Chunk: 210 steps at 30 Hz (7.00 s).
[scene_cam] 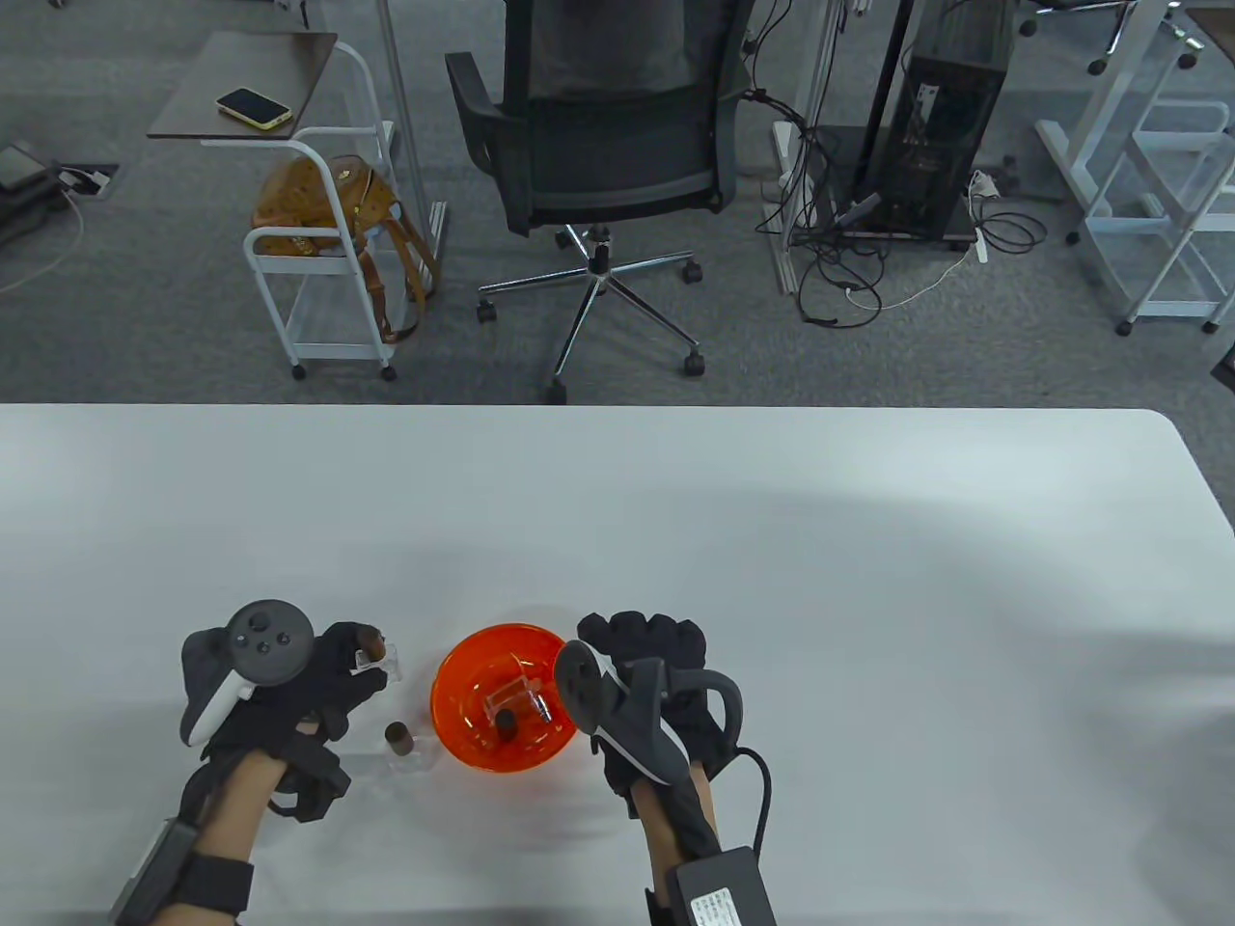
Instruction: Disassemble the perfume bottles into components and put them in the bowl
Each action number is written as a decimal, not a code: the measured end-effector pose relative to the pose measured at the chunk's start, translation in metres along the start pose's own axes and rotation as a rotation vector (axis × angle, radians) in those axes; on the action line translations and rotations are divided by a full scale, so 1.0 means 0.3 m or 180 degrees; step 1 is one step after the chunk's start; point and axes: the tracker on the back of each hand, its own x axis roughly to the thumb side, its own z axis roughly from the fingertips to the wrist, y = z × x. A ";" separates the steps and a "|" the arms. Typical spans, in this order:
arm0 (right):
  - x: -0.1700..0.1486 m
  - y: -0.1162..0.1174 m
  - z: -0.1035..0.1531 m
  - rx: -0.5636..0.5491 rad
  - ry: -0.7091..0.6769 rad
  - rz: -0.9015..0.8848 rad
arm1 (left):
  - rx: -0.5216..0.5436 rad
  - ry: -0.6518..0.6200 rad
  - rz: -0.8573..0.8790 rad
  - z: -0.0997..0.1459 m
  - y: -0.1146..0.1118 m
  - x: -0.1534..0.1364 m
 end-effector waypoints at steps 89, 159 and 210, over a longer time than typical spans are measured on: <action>0.218 0.056 0.058 0.0030 -0.0512 -0.1147 | -0.0058 -0.1038 -0.0165 0.115 -0.059 0.233; 0.206 0.074 0.042 0.0177 -0.0502 -0.1304 | 0.0017 -0.1025 -0.0243 0.109 -0.058 0.239; 0.218 0.057 0.059 0.0028 -0.0633 -0.1143 | 0.0003 -0.1032 -0.0284 0.120 -0.049 0.242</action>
